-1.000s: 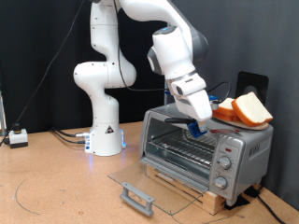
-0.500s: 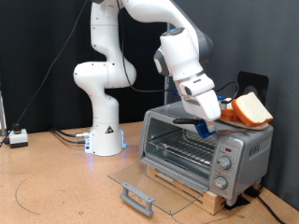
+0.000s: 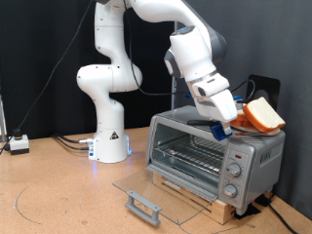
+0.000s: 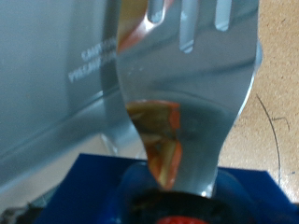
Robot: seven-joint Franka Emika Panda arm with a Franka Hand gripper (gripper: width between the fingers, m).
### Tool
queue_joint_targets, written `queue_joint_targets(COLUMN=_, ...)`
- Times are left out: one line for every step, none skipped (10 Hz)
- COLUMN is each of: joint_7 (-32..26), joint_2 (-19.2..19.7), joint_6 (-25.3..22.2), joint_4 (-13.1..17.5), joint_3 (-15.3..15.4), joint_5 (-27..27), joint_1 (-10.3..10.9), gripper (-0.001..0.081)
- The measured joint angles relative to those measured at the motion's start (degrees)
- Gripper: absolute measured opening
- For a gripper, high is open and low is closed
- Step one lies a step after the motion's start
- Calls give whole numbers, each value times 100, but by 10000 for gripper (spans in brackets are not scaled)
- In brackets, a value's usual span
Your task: Make a piece of toast with the oven
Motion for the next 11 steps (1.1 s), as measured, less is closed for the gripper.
queue_joint_targets(joint_7=-56, joint_2=-14, joint_6=0, joint_4=19, joint_3=3, joint_5=85, joint_1=32, gripper=460)
queue_joint_targets(joint_7=-119, joint_2=-27, joint_6=0, joint_4=34, joint_3=7, joint_5=170, joint_1=65, gripper=460)
queue_joint_targets(joint_7=-228, joint_2=-46, joint_6=13, joint_4=43, joint_3=9, joint_5=307, joint_1=100, gripper=460)
queue_joint_targets(joint_7=-299, joint_2=-71, joint_6=39, joint_4=45, joint_3=11, joint_5=407, joint_1=128, gripper=460)
queue_joint_targets(joint_7=-348, joint_2=-97, joint_6=89, joint_4=46, joint_3=12, joint_5=500, joint_1=157, gripper=460)
queue_joint_targets(joint_7=-413, joint_2=-121, joint_6=130, joint_4=46, joint_3=13, joint_5=588, joint_1=182, gripper=460)
queue_joint_targets(joint_7=-507, joint_2=-145, joint_6=161, joint_4=46, joint_3=13, joint_5=725, joint_1=205, gripper=460)
queue_joint_targets(joint_7=-644, joint_2=-170, joint_6=185, joint_4=49, joint_3=13, joint_5=879, joint_1=222, gripper=460)
queue_joint_targets(joint_7=-715, joint_2=-190, joint_6=189, joint_4=56, joint_3=13, joint_5=983, joint_1=227, gripper=460)
queue_joint_targets(joint_7=-762, joint_2=-214, joint_6=189, joint_4=72, joint_3=12, joint_5=1050, joint_1=227, gripper=460)
queue_joint_targets(joint_7=-808, joint_2=-257, joint_6=167, joint_4=78, joint_3=8, joint_5=1096, joint_1=228, gripper=460)
